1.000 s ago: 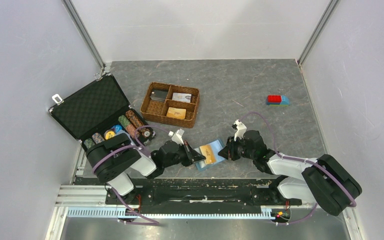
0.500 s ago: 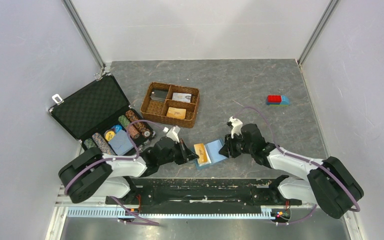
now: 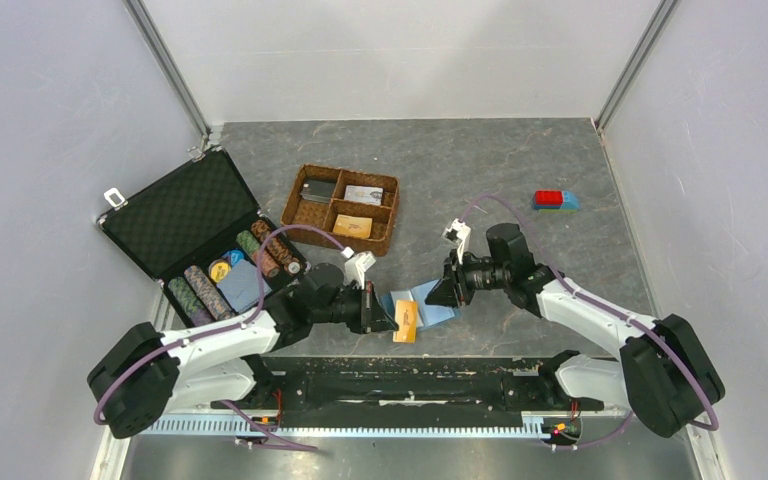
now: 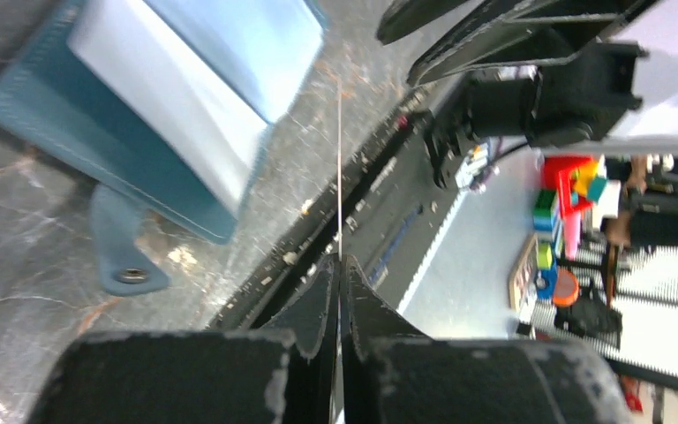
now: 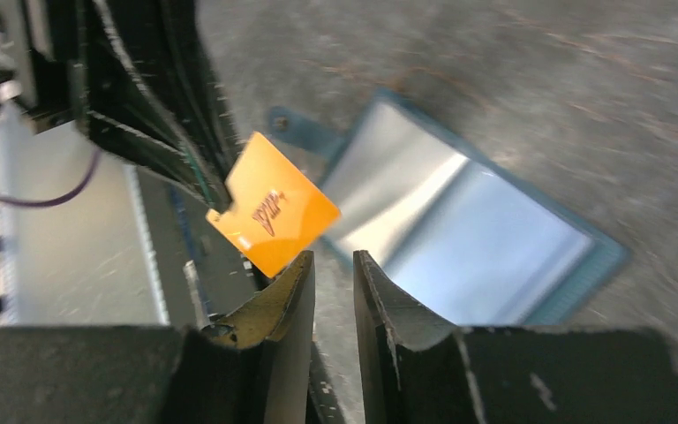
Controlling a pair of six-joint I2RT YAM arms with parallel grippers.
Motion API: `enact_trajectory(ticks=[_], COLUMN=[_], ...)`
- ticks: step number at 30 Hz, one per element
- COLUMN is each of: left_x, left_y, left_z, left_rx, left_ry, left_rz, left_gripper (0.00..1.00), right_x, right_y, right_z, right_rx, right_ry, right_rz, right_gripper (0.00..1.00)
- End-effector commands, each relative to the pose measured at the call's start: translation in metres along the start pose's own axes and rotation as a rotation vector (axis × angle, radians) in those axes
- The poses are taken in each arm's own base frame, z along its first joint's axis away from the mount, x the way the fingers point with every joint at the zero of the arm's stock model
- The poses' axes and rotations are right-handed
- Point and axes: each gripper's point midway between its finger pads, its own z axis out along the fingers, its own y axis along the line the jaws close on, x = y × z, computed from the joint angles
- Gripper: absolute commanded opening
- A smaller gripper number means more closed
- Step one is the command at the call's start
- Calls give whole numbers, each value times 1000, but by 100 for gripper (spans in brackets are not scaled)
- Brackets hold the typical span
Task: Take the credit cards out of the card holder
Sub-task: Place the credit card in the storage box.
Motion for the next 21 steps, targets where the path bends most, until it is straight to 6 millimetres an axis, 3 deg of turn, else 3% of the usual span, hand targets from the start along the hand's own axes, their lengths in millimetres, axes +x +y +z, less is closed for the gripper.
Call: enact_trajectory(ticks=[1,10,21], left_x=[9,15,15], left_y=[-34,-46,-54], left_z=[-13,-13,-13], left_rx=[146,219,280], left_ry=[114,171,159], left_rz=[115,119,117], left_gripper=[2,2,2], right_x=[-4,-2,5], right_y=[40,63,61], right_z=[-2,-5,2], right_rx=[-250,-390,-391], right_ry=[-31,-62,-28], right_rz=[-24,0,39], right_gripper=[27,28,28])
